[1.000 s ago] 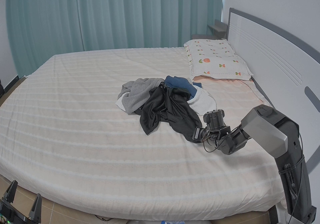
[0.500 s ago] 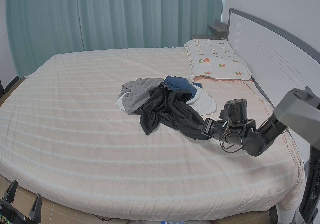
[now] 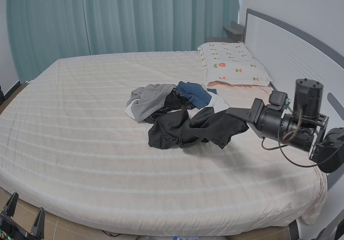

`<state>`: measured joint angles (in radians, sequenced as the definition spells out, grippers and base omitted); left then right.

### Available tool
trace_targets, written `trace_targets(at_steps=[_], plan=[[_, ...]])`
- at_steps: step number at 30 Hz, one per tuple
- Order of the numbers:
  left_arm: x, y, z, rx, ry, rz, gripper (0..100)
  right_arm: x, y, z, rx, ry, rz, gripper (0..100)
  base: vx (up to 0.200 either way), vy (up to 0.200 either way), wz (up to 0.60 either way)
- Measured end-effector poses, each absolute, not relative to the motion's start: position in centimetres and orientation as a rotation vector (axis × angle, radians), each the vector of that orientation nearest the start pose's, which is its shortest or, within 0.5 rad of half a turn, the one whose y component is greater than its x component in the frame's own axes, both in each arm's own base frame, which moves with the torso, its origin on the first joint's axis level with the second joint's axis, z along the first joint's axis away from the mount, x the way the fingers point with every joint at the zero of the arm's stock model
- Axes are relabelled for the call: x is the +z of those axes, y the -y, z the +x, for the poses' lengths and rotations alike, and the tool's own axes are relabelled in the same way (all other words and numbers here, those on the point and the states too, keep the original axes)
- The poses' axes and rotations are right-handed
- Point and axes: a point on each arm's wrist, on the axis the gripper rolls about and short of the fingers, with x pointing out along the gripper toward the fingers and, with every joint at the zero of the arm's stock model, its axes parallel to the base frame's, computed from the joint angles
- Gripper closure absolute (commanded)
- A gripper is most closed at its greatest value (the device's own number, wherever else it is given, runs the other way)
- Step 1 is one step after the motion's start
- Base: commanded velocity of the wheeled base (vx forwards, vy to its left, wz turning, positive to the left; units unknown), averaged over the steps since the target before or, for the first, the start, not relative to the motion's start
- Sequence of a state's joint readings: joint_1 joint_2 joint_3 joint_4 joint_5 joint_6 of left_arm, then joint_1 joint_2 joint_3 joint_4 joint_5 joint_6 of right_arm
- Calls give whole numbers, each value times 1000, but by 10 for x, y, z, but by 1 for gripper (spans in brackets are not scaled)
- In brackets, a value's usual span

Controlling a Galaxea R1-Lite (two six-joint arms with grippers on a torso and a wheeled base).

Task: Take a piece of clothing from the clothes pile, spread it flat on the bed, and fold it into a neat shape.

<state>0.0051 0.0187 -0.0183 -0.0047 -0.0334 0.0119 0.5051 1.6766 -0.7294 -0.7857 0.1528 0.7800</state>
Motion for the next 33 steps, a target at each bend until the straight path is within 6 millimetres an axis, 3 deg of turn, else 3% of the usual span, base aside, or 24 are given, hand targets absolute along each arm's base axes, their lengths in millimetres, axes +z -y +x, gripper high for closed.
trace_targets(at_steps=[5,10,15,23,33], plan=[[111,1,-25,-48,63,-38,0,205,-141,237,608,-352,737,100,0,0,0],[169,3,-26,-144,136,-14,0,218,-140,223,650,-316,746,100,0,0,0],[204,5,1,-221,75,19,0,227,-140,212,685,-292,748,100,0,0,0],[207,12,79,-326,-139,23,0,236,-141,204,720,-265,751,100,0,0,0],[170,38,178,-412,-368,23,0,240,-140,201,730,-250,753,100,0,0,0]])
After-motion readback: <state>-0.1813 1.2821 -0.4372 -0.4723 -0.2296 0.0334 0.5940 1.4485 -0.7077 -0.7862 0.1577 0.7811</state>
